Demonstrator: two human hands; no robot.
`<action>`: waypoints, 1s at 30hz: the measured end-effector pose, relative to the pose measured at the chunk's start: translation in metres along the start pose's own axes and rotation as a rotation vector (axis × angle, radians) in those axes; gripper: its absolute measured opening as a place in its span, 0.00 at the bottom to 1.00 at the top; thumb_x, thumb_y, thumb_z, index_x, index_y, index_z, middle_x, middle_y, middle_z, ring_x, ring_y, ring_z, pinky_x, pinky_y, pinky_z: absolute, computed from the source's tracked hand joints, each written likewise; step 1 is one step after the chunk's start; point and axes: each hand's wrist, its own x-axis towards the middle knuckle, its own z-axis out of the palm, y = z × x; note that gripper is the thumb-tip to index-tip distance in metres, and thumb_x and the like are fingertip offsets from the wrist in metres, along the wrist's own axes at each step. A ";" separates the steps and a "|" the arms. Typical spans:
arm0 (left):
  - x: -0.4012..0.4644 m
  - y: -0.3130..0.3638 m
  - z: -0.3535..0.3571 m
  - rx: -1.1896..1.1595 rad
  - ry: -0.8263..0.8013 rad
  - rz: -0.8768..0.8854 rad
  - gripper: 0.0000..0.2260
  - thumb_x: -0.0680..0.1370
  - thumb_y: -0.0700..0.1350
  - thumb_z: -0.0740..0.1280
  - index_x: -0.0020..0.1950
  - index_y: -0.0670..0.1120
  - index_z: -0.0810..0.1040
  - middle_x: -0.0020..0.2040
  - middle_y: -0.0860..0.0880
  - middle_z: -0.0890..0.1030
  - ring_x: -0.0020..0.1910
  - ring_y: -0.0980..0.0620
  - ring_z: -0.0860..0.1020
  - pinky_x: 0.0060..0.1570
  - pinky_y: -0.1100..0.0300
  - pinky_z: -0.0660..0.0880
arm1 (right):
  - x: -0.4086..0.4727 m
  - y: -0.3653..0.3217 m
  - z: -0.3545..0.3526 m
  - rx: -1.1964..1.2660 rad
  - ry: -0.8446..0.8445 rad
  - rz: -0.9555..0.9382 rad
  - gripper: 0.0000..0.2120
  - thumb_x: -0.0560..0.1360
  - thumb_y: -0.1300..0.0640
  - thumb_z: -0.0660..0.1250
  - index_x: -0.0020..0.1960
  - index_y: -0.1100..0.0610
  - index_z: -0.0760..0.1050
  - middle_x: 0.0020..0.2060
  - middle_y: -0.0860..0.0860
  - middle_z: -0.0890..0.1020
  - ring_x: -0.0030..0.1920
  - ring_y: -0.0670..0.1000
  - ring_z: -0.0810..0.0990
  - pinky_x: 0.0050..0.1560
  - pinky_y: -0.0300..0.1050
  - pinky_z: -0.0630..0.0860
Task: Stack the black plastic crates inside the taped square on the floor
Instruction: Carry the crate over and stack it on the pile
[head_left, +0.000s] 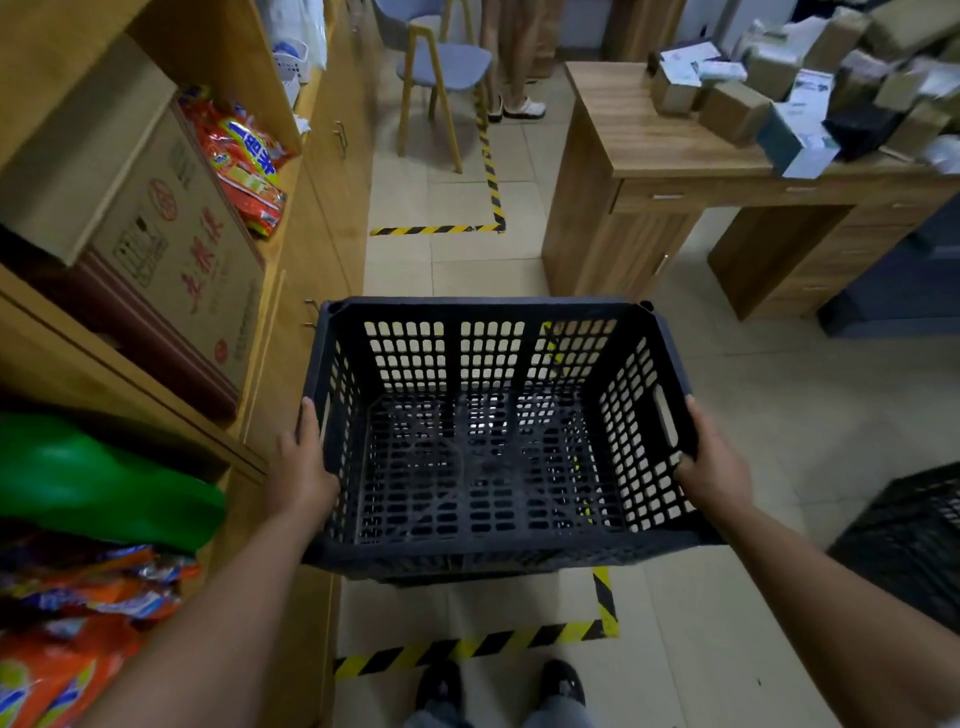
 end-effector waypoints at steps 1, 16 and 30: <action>-0.001 -0.002 0.002 -0.001 0.000 -0.004 0.43 0.76 0.33 0.66 0.79 0.54 0.41 0.70 0.41 0.64 0.42 0.45 0.73 0.36 0.54 0.71 | 0.000 -0.001 0.000 -0.009 -0.002 0.003 0.38 0.73 0.65 0.63 0.77 0.45 0.54 0.64 0.60 0.75 0.56 0.63 0.78 0.53 0.55 0.76; -0.007 0.000 0.006 0.019 0.033 -0.010 0.42 0.76 0.35 0.67 0.80 0.52 0.44 0.70 0.40 0.64 0.45 0.45 0.73 0.38 0.56 0.70 | -0.012 0.002 0.003 -0.079 0.030 0.101 0.27 0.71 0.63 0.61 0.68 0.51 0.61 0.47 0.58 0.80 0.42 0.62 0.79 0.39 0.51 0.73; 0.001 0.005 -0.006 0.033 0.034 0.014 0.41 0.77 0.34 0.65 0.79 0.53 0.41 0.68 0.42 0.65 0.41 0.46 0.75 0.35 0.54 0.72 | 0.008 -0.002 0.003 -0.122 0.050 0.050 0.28 0.73 0.63 0.60 0.72 0.51 0.60 0.48 0.61 0.81 0.45 0.65 0.79 0.39 0.48 0.68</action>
